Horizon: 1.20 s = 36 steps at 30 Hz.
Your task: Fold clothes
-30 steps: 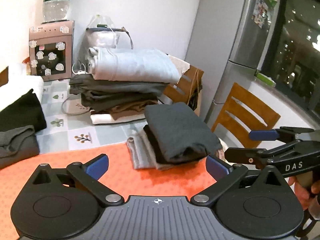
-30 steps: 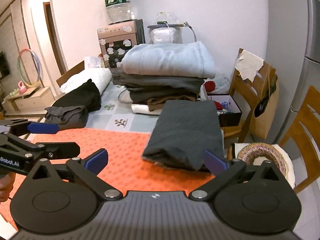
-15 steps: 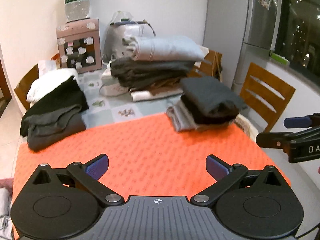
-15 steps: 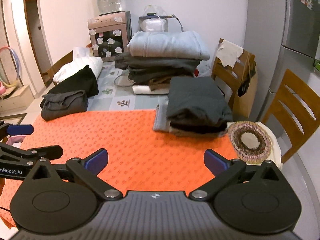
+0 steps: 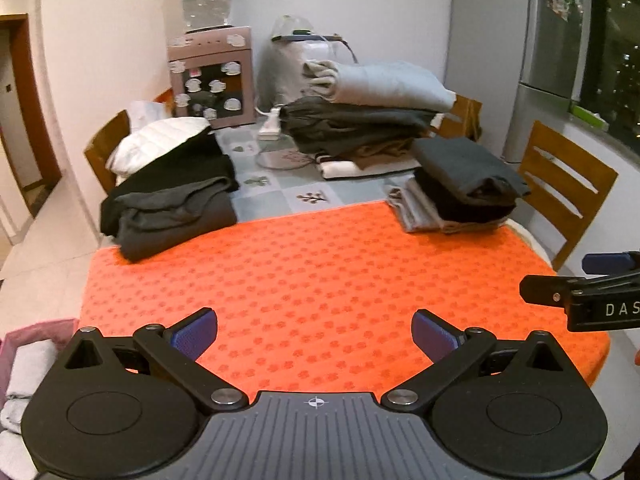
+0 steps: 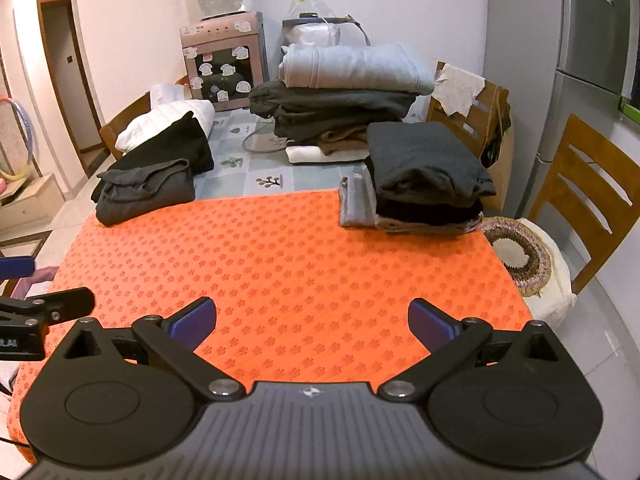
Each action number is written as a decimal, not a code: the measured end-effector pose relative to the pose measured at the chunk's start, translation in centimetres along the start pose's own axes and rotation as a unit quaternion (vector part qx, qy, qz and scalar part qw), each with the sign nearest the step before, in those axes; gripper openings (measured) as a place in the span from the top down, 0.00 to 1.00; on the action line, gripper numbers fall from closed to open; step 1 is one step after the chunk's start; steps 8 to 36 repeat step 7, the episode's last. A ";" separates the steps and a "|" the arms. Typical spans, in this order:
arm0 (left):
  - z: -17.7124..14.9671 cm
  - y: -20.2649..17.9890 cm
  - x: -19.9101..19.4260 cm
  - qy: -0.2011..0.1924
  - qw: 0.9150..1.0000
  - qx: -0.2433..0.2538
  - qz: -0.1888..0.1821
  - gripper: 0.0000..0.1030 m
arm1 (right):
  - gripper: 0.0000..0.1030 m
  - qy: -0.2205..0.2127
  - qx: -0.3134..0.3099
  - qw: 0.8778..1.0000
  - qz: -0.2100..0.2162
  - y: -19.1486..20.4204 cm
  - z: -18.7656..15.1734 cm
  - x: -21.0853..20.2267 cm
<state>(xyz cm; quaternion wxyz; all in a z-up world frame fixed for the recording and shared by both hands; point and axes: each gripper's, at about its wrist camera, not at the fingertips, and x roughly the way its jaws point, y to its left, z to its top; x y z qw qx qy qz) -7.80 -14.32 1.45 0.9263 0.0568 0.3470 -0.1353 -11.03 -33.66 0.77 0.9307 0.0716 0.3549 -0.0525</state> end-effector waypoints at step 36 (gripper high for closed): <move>-0.8 1.1 -1.1 0.010 1.000 -0.011 0.010 0.00 | 0.00 0.009 -0.002 1.000 0.003 1.1 -0.7 0.5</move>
